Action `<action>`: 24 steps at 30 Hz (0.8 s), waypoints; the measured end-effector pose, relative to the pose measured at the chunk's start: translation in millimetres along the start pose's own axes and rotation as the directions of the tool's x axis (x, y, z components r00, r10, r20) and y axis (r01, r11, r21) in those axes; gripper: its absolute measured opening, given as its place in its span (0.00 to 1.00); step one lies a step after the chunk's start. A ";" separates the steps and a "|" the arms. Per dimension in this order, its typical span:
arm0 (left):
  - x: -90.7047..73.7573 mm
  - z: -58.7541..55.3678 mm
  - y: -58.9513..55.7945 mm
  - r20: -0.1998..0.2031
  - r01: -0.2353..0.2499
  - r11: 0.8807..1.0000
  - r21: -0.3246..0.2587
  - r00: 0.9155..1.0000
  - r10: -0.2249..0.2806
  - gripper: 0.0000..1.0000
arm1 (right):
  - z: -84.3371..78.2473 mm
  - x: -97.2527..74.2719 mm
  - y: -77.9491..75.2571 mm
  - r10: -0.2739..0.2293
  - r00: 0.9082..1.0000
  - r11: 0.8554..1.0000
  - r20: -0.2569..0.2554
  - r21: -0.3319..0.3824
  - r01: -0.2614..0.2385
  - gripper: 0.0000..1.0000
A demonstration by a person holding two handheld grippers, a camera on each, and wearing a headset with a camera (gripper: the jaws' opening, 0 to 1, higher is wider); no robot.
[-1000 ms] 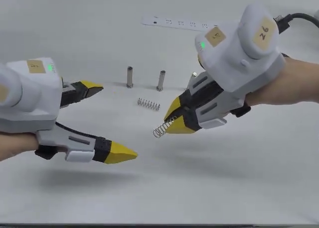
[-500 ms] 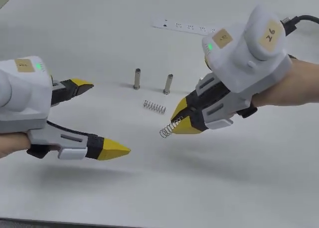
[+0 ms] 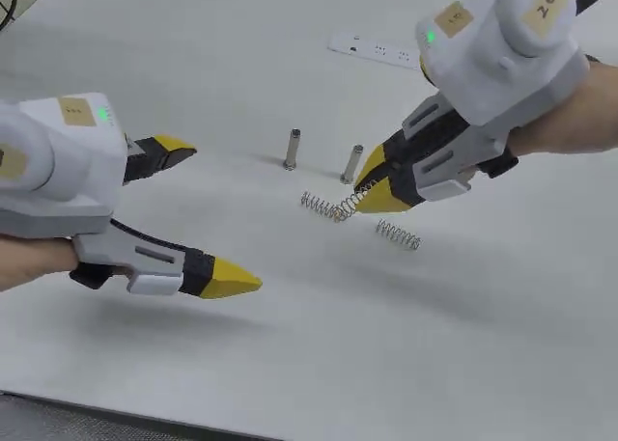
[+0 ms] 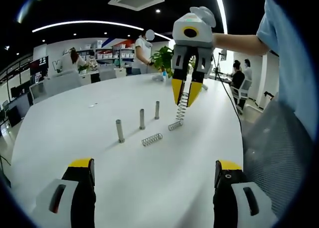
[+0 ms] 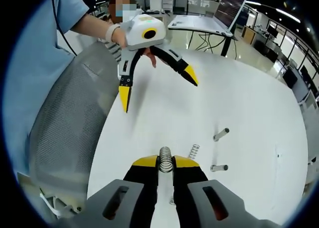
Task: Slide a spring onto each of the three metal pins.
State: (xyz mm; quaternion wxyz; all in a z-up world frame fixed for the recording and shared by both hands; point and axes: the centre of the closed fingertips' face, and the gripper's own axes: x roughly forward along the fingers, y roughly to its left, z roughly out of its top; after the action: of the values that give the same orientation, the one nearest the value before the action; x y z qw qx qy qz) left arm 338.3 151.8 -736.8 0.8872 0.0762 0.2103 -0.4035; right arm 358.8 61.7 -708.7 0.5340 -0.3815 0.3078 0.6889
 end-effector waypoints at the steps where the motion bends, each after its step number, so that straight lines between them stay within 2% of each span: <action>1: -0.7 0.3 0.0 0.000 0.001 1.000 0.000 1.000 -0.001 0.96 | 2.0 -0.9 -4.2 -0.005 1.000 1.000 -0.007 -0.004 0.004 0.07; 8: -2.4 0.5 5.1 0.006 -0.016 1.000 -0.002 1.000 0.016 0.98 | 6.6 -3.3 -34.2 -0.022 0.997 0.998 -0.074 -0.054 0.018 0.07; 11: -2.4 -1.3 7.5 0.004 -0.021 1.000 -0.007 1.000 0.022 0.98 | 10.8 -2.6 -44.6 -0.023 0.997 0.998 -0.080 -0.061 0.018 0.07; 14: -2.5 -2.7 10.0 0.008 -0.030 0.999 -0.014 1.000 0.030 0.98 | 11.9 -0.7 -58.8 -0.037 0.992 0.995 -0.119 -0.095 0.025 0.07; 18: -1.4 -5.6 11.3 0.002 -0.032 0.999 -0.021 0.999 0.032 0.98 | 16.3 1.6 -78.9 -0.040 0.991 0.994 -0.130 -0.106 0.026 0.07; 24: -0.4 -5.7 13.3 0.010 -0.037 0.999 -0.030 0.999 0.037 0.98 | 22.2 6.5 -92.2 -0.048 0.987 0.990 -0.155 -0.142 0.026 0.07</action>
State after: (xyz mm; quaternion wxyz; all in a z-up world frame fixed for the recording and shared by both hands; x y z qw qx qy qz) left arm 346.3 162.7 -742.2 0.8967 0.0648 0.2103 -0.3841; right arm 443.0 105.6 -704.3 0.4928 -0.4771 0.2931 0.6661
